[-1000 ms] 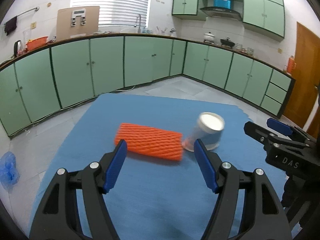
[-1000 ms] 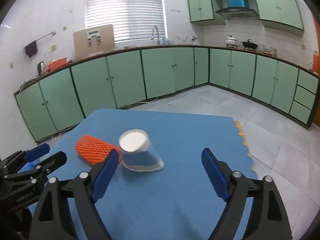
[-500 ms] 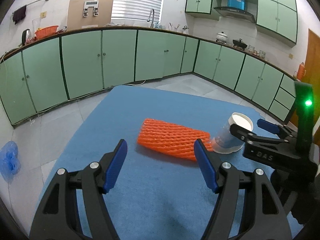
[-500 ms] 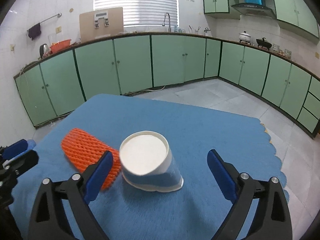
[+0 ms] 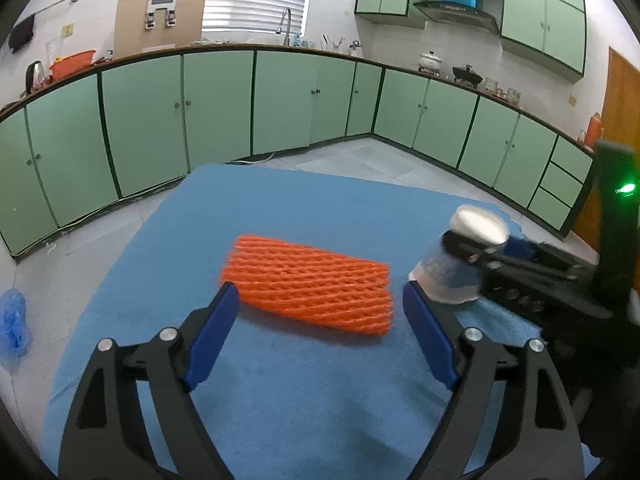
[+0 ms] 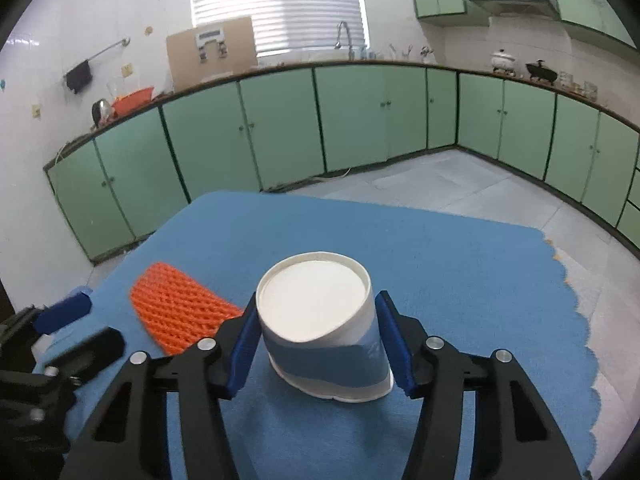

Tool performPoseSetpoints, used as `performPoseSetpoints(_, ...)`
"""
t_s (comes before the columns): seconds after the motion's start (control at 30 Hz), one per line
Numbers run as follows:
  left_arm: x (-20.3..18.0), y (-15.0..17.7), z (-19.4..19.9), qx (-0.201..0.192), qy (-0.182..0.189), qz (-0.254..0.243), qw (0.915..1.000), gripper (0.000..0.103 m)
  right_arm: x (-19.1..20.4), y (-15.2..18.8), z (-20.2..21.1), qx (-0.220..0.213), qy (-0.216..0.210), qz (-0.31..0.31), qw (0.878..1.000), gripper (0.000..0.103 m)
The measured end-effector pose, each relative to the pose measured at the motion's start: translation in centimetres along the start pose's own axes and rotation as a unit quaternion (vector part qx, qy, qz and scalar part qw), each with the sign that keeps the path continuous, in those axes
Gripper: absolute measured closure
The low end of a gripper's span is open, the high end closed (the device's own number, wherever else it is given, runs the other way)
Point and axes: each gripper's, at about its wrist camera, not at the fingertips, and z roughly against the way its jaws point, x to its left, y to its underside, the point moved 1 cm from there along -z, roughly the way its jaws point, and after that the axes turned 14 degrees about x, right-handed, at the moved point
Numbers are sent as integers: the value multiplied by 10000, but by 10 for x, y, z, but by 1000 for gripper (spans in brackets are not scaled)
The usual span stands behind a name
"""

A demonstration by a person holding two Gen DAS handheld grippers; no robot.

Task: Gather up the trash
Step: 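Grasp the upside-down white paper cup with the right gripper, then grasp the last orange foam net sleeve with the left gripper while the right holds the cup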

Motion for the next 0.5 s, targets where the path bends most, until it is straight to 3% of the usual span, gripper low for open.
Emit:
performPoseSetpoints(0.17,-16,-7,-21,183,14,-37,9998,18,-23,6,18,-127,108,-195,9997,47)
performPoseSetpoints(0.4,-27,-17,-57,583,-331,73,9977,18,-39,10,25,-141,227,-301,9992,47)
performPoseSetpoints(0.5,-22,-22,-65,757,-378,264,9961,36,-39,12,25,-136,236,-323,9991,47)
